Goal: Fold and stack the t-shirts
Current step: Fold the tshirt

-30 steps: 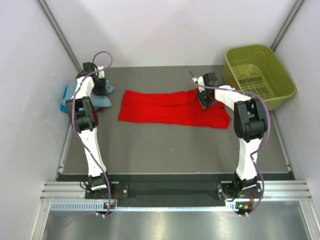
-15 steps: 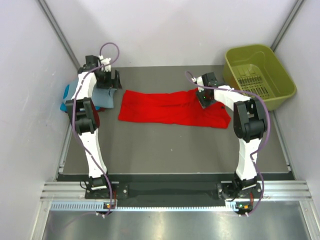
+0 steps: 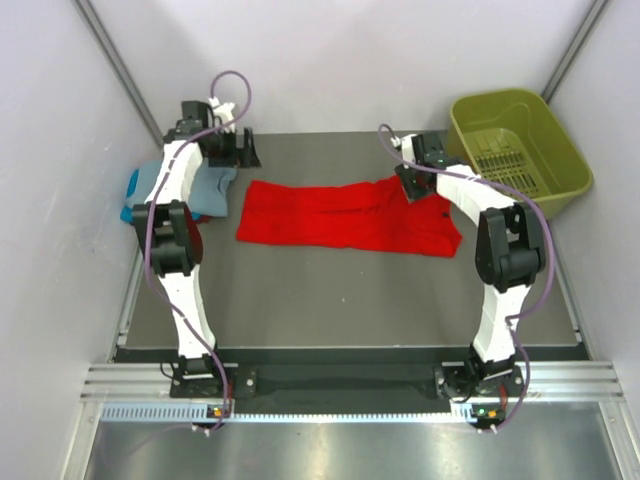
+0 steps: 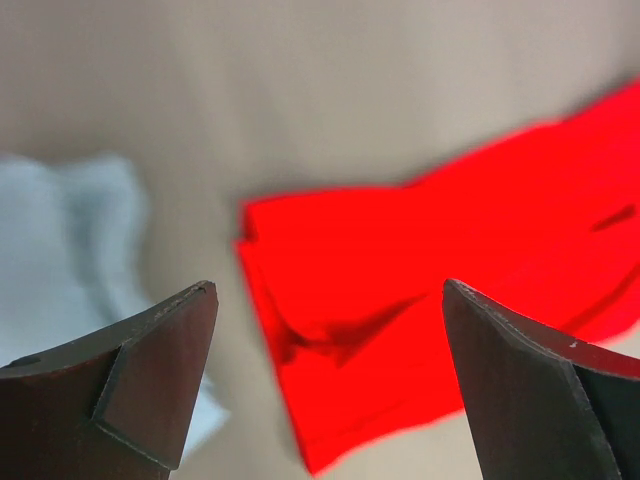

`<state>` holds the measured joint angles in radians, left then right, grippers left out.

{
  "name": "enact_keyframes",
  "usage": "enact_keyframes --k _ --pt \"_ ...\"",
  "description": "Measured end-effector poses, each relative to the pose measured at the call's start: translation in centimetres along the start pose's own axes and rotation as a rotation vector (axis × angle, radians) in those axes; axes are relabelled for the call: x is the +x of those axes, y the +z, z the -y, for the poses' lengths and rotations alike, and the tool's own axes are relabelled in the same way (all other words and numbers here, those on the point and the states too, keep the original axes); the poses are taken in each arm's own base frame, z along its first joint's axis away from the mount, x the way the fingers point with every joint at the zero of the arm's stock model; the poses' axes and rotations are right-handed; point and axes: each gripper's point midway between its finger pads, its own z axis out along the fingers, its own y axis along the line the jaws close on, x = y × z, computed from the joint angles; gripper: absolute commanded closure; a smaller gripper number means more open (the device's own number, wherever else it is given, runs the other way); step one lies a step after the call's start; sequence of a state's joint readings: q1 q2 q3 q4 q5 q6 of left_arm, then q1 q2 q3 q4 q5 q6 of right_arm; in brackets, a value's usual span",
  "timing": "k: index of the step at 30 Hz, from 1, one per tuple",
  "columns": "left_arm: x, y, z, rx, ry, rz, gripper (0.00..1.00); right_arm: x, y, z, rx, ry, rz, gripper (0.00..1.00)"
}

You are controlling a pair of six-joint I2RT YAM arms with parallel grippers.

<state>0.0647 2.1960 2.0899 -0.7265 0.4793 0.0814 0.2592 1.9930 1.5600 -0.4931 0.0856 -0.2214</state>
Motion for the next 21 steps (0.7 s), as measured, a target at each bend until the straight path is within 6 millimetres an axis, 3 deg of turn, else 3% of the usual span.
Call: enact_keyframes --k 5,9,15,21 --pt "4.8 1.3 3.1 0.052 -0.015 -0.137 0.01 0.0 -0.4 1.2 0.015 0.031 0.006 0.55" --pt "7.1 1.5 3.8 0.066 -0.033 -0.201 0.01 1.0 -0.1 1.6 0.017 0.053 -0.011 0.55" --pt "7.3 1.5 3.3 0.058 -0.048 -0.215 0.01 1.5 0.4 1.2 -0.005 0.067 -0.024 0.55" --pt "6.8 4.2 2.7 0.059 -0.029 -0.214 0.01 2.6 2.4 0.8 -0.024 0.077 -0.062 0.55"
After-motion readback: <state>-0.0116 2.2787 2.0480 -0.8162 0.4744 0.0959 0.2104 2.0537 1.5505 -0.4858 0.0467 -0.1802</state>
